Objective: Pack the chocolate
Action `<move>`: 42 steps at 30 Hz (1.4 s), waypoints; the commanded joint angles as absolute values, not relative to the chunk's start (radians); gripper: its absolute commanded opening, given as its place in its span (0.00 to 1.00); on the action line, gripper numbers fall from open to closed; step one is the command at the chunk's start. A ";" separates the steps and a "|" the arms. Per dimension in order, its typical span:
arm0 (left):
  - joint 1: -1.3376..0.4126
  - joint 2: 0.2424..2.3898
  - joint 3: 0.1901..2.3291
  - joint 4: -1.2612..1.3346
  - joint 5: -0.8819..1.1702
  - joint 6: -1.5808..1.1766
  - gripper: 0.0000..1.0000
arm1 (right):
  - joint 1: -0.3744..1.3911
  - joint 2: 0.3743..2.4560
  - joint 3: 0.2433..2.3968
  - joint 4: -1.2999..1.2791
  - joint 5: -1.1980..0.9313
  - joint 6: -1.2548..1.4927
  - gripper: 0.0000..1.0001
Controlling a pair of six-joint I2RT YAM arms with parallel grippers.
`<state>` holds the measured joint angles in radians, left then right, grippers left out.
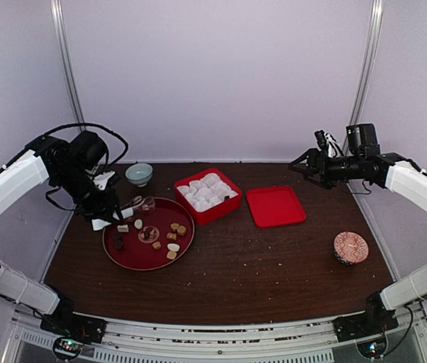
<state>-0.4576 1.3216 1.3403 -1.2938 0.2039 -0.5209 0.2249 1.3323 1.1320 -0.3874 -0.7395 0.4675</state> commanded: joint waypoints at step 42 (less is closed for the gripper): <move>-0.173 1.348 1.083 -1.266 0.215 -0.456 0.37 | 0.098 1.145 1.151 -0.610 -0.542 0.512 1.00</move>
<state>-0.1776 1.3472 1.0992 -1.2999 0.1883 -0.4713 0.1005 1.1671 1.1217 -0.5995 -0.5598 0.5228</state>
